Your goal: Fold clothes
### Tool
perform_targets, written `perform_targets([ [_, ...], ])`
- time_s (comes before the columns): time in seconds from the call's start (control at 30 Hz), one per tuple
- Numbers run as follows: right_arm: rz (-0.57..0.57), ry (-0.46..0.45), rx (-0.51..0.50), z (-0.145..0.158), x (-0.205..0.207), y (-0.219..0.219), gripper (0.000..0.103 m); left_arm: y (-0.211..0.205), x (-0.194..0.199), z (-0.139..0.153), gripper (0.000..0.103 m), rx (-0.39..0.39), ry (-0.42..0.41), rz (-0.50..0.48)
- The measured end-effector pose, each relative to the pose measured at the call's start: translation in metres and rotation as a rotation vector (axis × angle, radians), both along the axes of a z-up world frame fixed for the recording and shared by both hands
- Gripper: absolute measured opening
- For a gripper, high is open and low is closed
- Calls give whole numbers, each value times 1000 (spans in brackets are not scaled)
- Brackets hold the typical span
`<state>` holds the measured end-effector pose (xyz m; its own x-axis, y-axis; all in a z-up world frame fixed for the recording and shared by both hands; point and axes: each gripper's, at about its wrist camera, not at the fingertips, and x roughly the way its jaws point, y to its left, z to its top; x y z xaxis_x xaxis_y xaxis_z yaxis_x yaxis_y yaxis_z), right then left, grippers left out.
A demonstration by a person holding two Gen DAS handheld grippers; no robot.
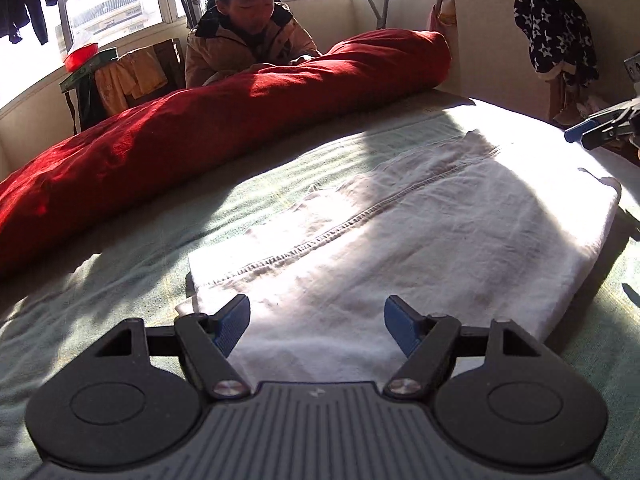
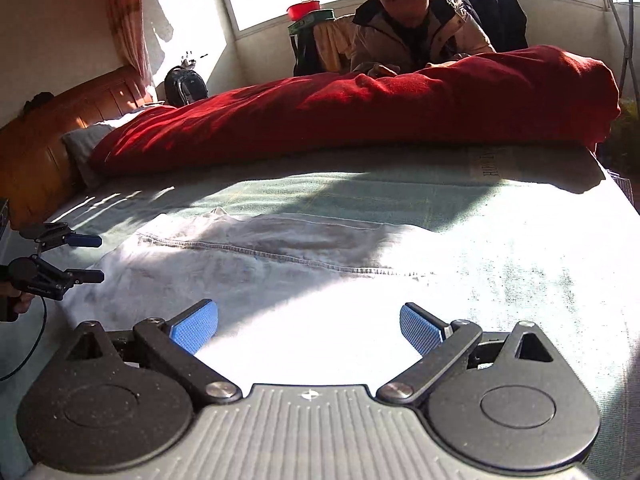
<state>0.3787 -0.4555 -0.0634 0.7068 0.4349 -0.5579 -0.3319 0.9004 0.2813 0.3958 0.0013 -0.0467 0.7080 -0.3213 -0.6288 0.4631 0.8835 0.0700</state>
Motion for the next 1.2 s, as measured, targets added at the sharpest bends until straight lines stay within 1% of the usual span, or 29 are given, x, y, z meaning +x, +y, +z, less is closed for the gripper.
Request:
perform_targets([
  [0.07,-26,35,73,-5,-9,-16,99,18,1,1,75,-116,55,45],
  [0.13,-44,90,190,-14,-11,-36,99,35,2,-5,78,-227,116,86],
  [0.27,-95,179,408,-41,-17,-66,99,65,3,-19,79,-425,225,155],
  [0.33,-77,223,498,-55,-20,-70,100,80,3,-26,81,-524,280,190],
  [0.4,-50,235,533,-59,-23,-66,100,95,3,-33,85,-622,335,225],
  [0.47,-34,240,560,-62,-26,-64,102,111,4,-40,85,-721,390,260],
  [0.5,-32,241,570,-62,-27,-64,103,115,3,-42,85,-756,409,265],
  [0.6,-28,242,602,-62,-30,-63,103,115,-4,-43,85,-797,416,254],
  [0.67,-25,242,623,-62,-32,-63,103,115,-12,-39,85,-809,397,248],
  [0.73,-21,243,644,-63,-34,-63,103,118,-22,-38,89,-847,392,235],
  [0.8,-20,235,658,-62,-40,-64,103,118,-24,-42,91,-873,413,217],
  [0.9,-2,234,692,-61,-43,-63,103,112,-22,-43,91,-856,421,201],
  [0.93,6,236,702,-61,-44,-62,103,111,-21,-42,91,-855,415,195],
  [1.03,13,231,689,-58,-41,-59,103,112,-15,-36,91,-871,375,183],
  [1.1,15,229,698,-58,-35,-59,103,113,-6,-38,92,-899,393,177],
  [1.13,17,236,711,-59,-31,-59,103,113,-2,-42,92,-913,419,177],
  [1.2,27,253,733,-62,-24,-57,103,112,0,-48,92,-920,447,186],
])
